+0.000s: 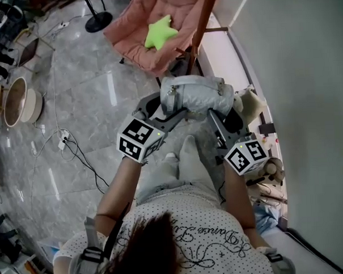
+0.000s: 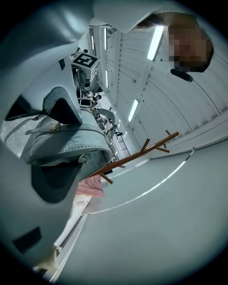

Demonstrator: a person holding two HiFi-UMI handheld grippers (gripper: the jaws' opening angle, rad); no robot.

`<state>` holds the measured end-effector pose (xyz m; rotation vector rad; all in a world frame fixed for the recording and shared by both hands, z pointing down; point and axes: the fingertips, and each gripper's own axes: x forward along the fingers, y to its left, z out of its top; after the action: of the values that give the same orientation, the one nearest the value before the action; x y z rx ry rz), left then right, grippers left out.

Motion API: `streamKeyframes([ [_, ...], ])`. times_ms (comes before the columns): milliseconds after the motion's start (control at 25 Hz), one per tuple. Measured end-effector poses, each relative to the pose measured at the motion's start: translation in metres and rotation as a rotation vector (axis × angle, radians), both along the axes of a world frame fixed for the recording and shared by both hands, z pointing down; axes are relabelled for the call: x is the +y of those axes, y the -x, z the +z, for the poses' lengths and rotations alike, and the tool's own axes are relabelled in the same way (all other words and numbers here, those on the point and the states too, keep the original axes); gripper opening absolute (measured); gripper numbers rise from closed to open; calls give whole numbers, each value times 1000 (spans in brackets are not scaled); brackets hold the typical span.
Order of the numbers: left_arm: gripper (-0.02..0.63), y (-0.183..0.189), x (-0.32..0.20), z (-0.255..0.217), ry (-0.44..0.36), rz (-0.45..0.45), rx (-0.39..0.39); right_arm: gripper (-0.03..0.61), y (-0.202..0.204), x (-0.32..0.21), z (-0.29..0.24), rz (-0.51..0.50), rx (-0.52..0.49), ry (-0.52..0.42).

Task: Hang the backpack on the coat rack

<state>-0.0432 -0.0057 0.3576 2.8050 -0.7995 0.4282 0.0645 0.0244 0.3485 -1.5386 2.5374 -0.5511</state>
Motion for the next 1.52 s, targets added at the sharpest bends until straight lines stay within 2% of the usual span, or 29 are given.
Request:
streamKeyframes([
  [440,270,-38,-71,33,84,-36,-38,276,-36,-75,31,-42,8,81],
  [600,268,-53,-101,52,100,-42,-84,273,-53,-104,54,-45,4,134],
  [760,268,-53,-124,73,146,-59,-131,270,-52,-129,70,-108,22,184],
  [960,267,-54,-139,89,186,-90,-149,267,-54,-146,88,-147,21,238],
  [1080,265,-55,-140,97,223,-75,-148,267,-55,-148,97,-143,7,266],
  [1320,259,-52,-149,109,231,-3,-191,265,-50,-152,107,-142,66,279],
  [1520,256,-47,-146,106,259,58,-196,264,-45,-142,112,-87,10,332],
])
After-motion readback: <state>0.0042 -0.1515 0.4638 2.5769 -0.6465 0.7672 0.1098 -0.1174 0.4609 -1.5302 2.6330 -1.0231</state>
